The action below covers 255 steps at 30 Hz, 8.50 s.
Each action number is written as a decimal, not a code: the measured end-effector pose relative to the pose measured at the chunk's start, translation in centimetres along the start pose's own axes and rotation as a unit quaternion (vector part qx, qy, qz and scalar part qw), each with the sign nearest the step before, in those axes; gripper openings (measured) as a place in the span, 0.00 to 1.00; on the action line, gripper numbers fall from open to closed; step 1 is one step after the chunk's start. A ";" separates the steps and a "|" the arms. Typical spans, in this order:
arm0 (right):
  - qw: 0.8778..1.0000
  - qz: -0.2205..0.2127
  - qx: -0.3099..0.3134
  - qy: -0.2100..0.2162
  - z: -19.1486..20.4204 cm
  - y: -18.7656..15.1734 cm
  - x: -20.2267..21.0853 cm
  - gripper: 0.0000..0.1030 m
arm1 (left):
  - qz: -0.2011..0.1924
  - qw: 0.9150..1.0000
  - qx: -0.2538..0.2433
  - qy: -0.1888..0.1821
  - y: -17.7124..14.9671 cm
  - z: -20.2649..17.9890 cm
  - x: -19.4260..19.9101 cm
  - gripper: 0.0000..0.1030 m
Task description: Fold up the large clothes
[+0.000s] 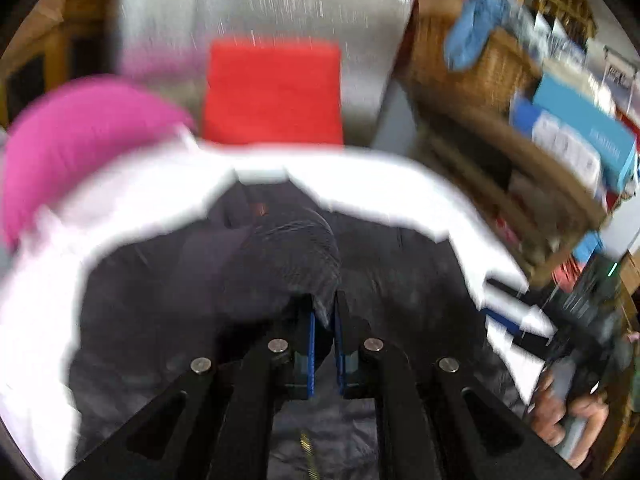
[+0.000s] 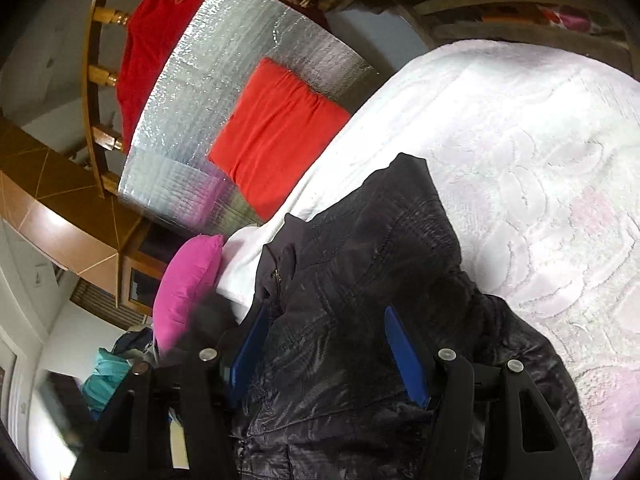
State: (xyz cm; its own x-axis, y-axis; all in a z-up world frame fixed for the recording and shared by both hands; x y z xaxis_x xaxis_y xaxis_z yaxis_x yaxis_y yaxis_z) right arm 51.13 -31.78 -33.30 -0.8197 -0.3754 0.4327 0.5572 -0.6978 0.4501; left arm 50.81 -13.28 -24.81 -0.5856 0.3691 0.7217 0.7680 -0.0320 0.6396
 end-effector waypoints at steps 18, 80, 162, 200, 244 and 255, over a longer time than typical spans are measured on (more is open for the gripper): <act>0.977 0.029 0.208 -0.036 7.7 -6.6 -2.6 0.77 | -0.088 0.972 0.198 0.095 -5.4 18.7 6.8 0.75; 0.990 0.029 0.062 -0.120 -4.5 -1.5 -1.9 0.18 | 0.021 0.960 0.248 0.129 -6.8 25.5 2.6 0.75; 0.993 0.098 -0.072 0.010 -0.1 -11.5 -3.5 0.58 | 0.048 0.943 0.328 -0.035 -10.1 18.9 1.8 0.72; 0.986 0.053 -0.157 0.010 -3.6 -7.4 -4.0 0.51 | 0.022 0.933 0.359 -0.027 -8.4 21.2 0.3 0.67; 0.999 0.046 -0.006 -0.006 -0.4 -8.0 -6.2 0.27 | -0.005 0.944 0.321 -0.073 -8.1 18.1 -0.4 0.45; 0.997 0.073 0.000 -0.037 -0.9 -8.4 -6.6 0.29 | 0.032 0.942 0.326 -0.066 -8.4 18.4 -1.5 0.48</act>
State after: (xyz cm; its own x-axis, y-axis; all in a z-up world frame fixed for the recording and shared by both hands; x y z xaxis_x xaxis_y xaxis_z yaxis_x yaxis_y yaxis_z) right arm 51.70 -24.02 -40.63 -0.7178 -0.4276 0.5495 0.6700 -0.6389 0.3780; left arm 49.97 3.48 -36.13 -0.5277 0.5002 0.6865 0.8222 0.5039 0.2648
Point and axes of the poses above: each gripper's, at about its wrist camera, not at the fingertips, and x roughly against the way its jaws point, z to its left, y to its top, the point moved 9 cm from there along -x, roughly the way its jaws point, and after that the axes turned 3 degrees about x, right-handed, at the moved point
